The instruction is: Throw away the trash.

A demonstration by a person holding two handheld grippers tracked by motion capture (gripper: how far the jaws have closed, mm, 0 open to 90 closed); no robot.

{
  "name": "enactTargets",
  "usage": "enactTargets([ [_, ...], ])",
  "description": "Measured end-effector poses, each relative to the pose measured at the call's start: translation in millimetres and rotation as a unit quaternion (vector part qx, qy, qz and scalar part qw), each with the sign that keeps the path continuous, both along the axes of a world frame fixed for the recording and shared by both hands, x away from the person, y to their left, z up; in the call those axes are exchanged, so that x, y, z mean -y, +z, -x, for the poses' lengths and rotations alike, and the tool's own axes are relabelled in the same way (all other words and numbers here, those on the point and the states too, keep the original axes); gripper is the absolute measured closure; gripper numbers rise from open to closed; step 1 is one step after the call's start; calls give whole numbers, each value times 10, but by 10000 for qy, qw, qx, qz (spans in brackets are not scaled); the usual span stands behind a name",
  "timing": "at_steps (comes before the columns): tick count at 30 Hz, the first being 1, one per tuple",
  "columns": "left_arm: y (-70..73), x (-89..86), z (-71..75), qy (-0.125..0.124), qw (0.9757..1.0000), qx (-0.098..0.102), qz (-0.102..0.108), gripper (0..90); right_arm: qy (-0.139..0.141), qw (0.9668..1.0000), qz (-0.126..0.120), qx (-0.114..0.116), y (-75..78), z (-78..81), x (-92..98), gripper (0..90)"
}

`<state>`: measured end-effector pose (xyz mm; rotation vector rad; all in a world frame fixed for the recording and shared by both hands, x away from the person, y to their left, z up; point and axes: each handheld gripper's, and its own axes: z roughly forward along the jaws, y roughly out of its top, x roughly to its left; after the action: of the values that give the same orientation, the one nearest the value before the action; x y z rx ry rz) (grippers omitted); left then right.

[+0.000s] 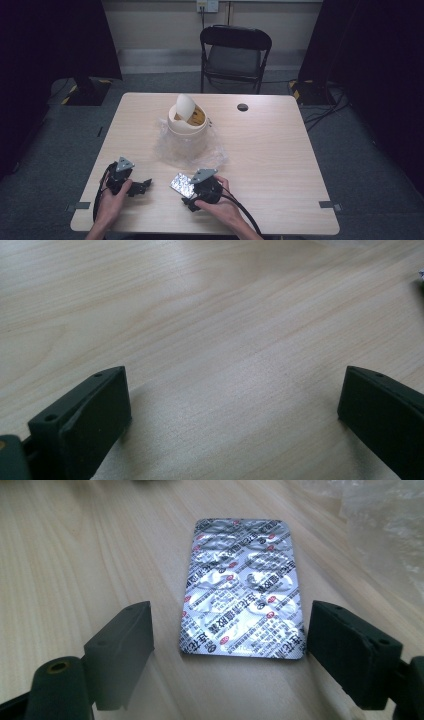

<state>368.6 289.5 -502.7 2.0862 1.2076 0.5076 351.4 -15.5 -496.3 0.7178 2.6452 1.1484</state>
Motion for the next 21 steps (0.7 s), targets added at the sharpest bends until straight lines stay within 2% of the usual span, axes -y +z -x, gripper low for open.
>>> enactTargets([
  [3, 0, 0, 0, -2, 10000, 1, -3, 0, -5, 9999, 75, 122, -26, 11, -33, 176],
  [6, 0, 0, 0, 0, 10000, 0, 1, 0, -31, 9999, 76, 147, -30, 18, -41, 182],
  [10, 0, 0, 0, 0, 10000, 0, 0, 0, -139, 9997, 46, 186, -30, 18, -33, 243],
  [13, 0, 1, 1, 4, 10000, -2, 5, 0, -231, 9995, 2, 205, -23, 1, -4, 329],
  [21, -1, 3, 1, 12, 10000, -2, 18, 0, -192, 9996, -55, 189, -18, -13, 16, 337],
])
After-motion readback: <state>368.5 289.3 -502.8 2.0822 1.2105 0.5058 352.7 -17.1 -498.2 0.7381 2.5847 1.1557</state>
